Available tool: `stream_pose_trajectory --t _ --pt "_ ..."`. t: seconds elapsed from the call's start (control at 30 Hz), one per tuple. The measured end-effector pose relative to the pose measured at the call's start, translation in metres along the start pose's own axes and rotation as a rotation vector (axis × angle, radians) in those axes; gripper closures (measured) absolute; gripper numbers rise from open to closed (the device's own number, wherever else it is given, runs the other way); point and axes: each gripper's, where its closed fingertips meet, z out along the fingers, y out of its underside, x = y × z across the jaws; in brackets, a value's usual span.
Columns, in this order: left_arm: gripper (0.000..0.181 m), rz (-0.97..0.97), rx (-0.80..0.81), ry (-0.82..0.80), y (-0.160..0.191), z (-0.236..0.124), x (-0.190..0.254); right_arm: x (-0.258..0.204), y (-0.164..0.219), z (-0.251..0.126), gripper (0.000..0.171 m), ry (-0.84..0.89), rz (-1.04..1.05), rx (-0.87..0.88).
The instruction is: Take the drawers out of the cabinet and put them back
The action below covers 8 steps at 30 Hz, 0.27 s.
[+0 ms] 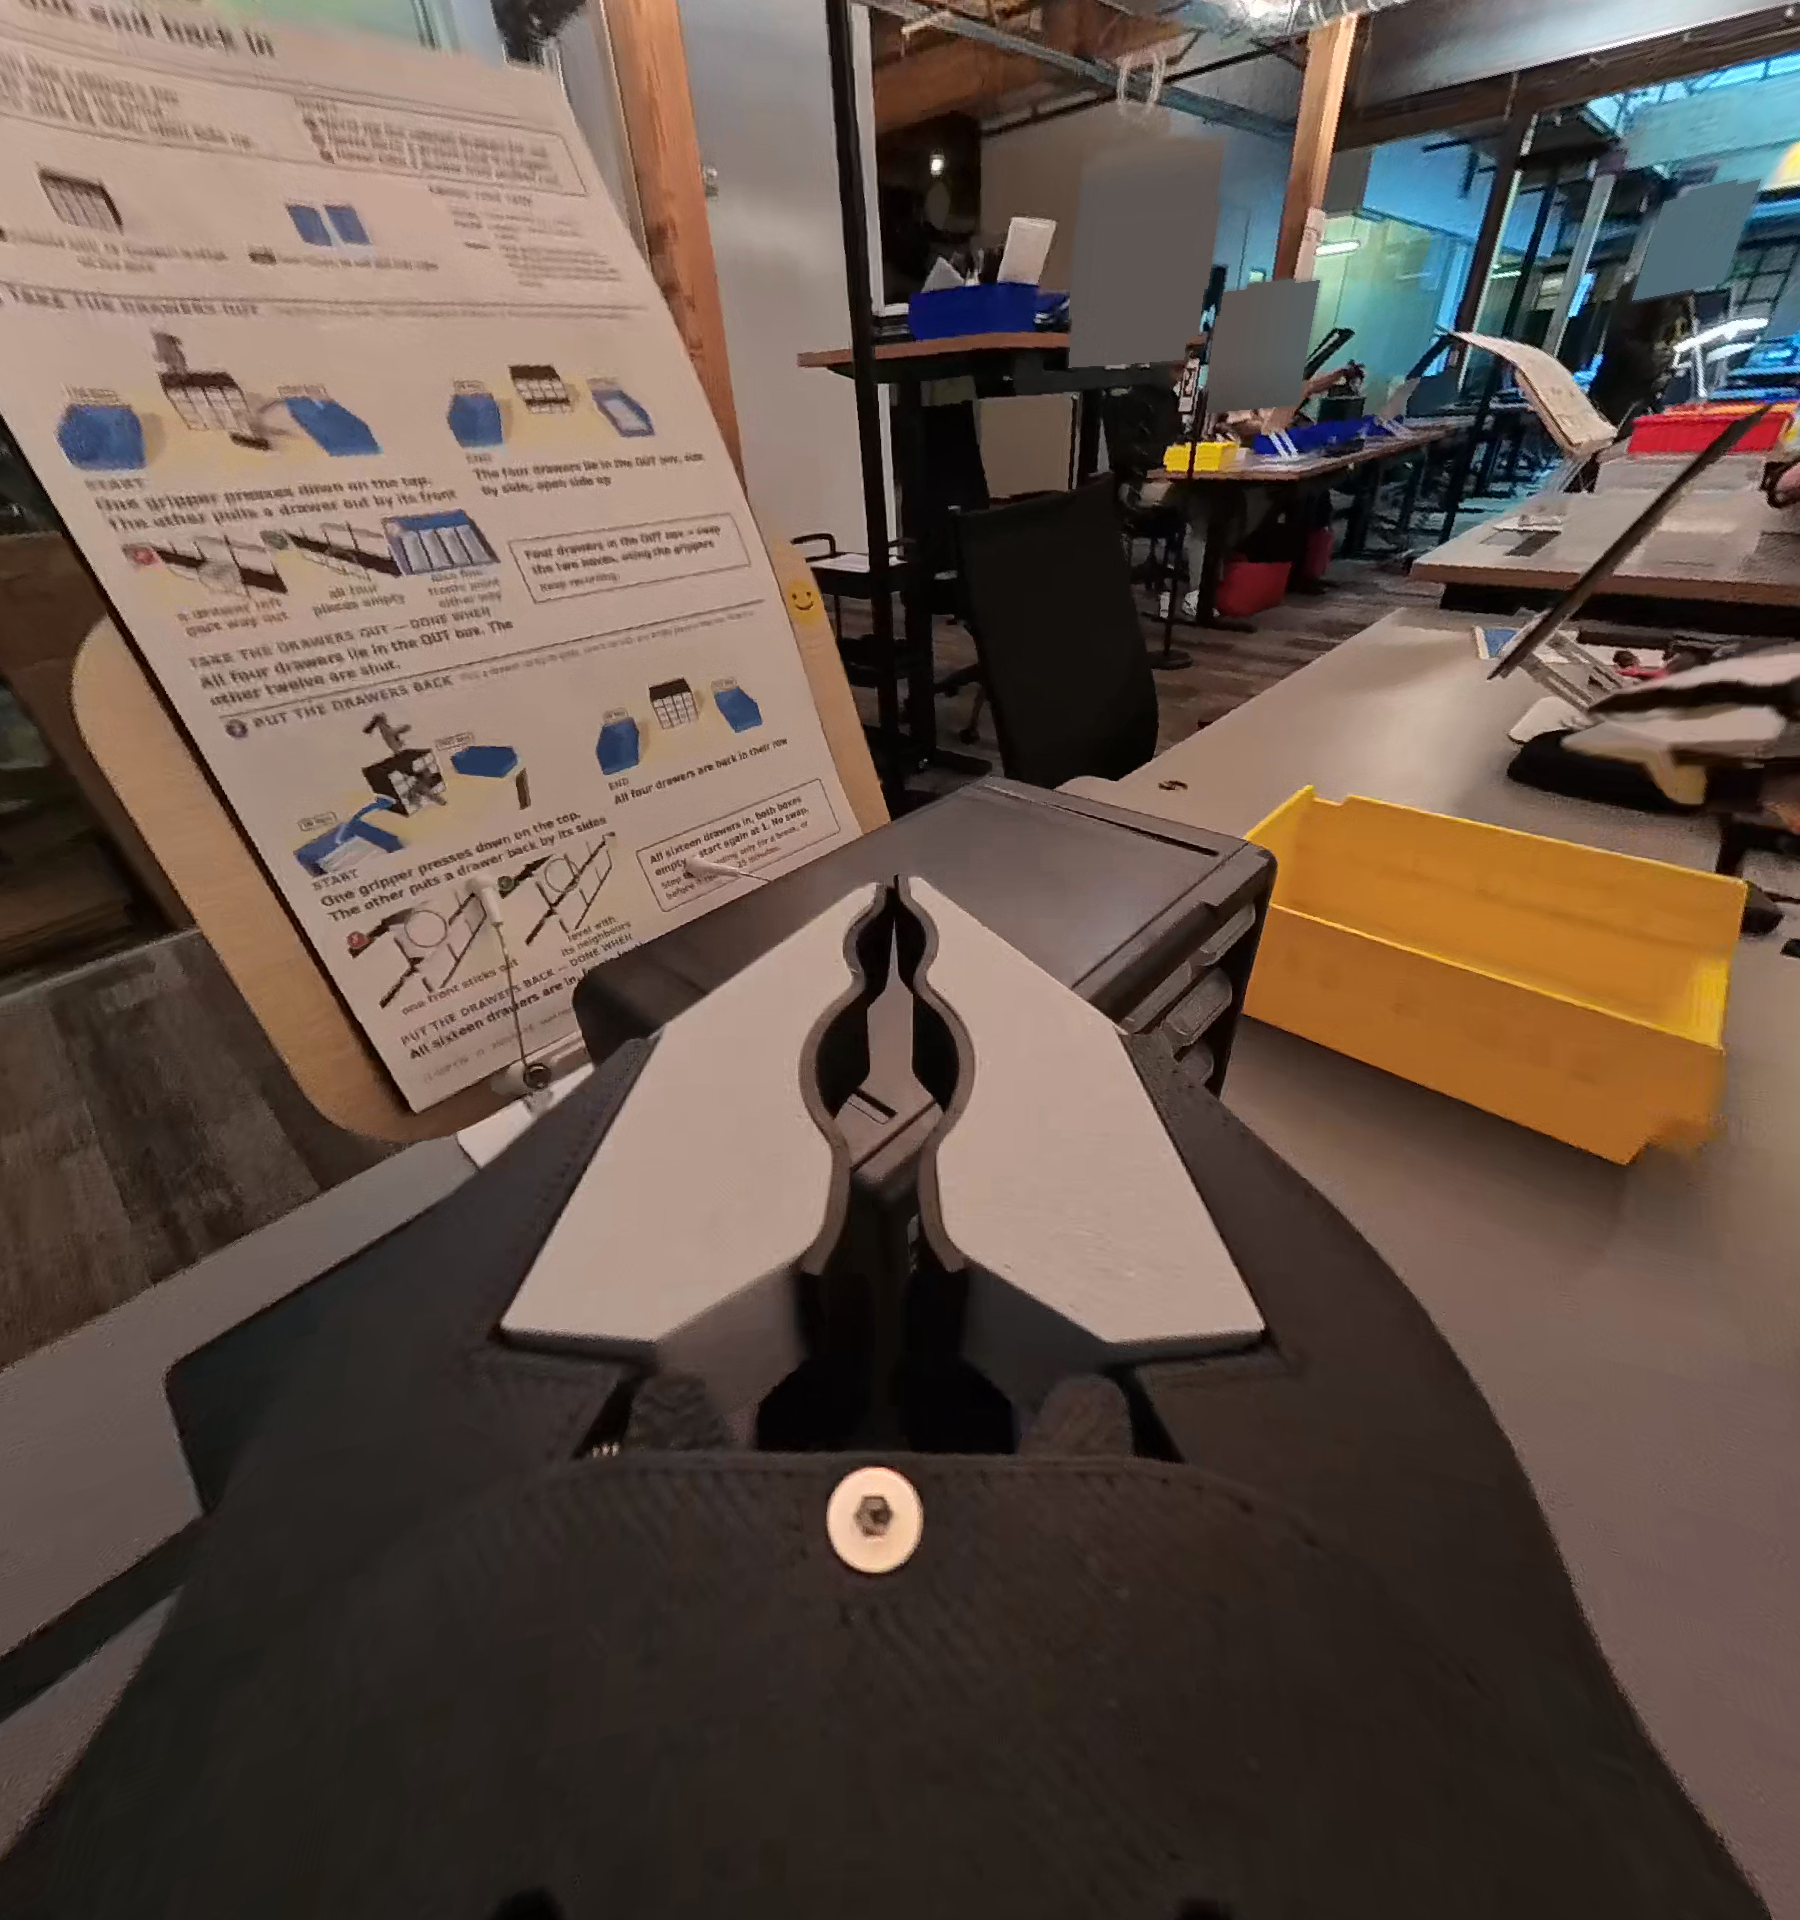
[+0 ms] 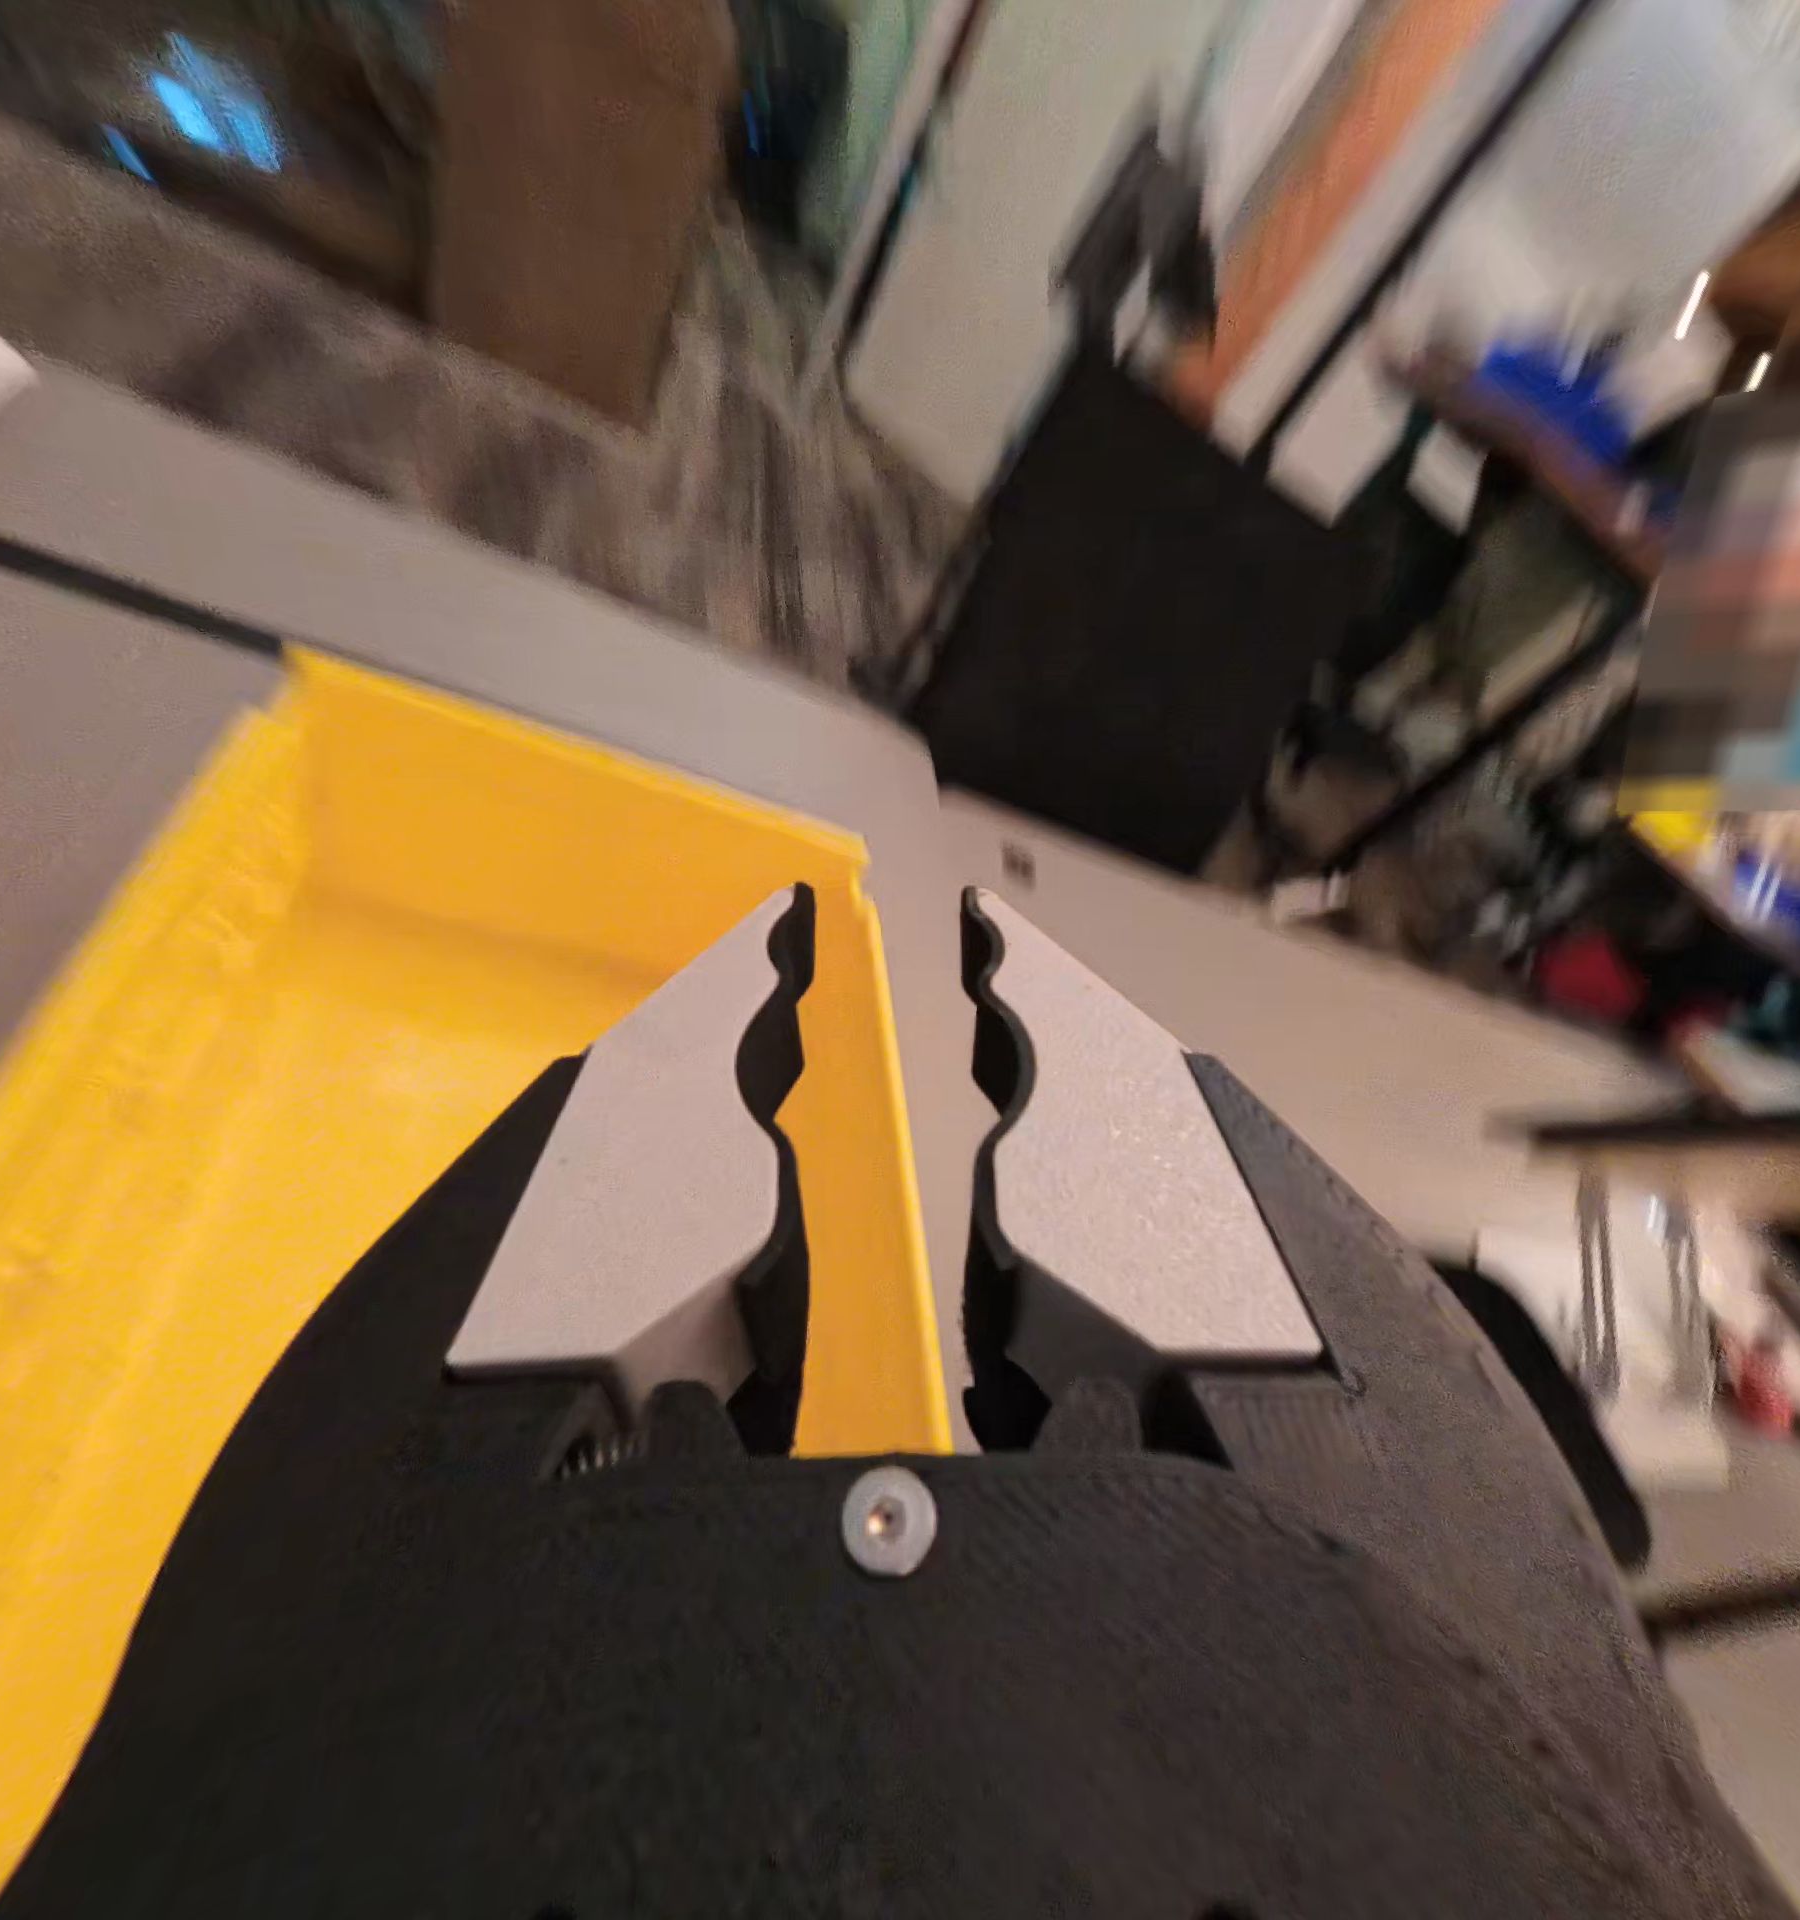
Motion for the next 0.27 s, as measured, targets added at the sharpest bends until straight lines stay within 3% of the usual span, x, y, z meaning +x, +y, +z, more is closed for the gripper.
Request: stream_pose_trajectory --t 0.1,0.17,0.27 --pt "0.181 -0.016 -0.079 0.029 0.019 0.017 -0.009 -0.054 -0.069 -0.035 0.147 -0.016 -0.149 0.230" --pt "0.181 -0.012 -0.165 0.070 0.039 0.026 -0.011 -0.093 -0.100 -0.051 0.162 -0.054 -0.208 0.304" --pt "0.181 -0.052 -0.252 0.082 0.059 0.035 -0.018 -0.158 -0.134 -0.062 0.163 -0.239 -0.195 0.358"
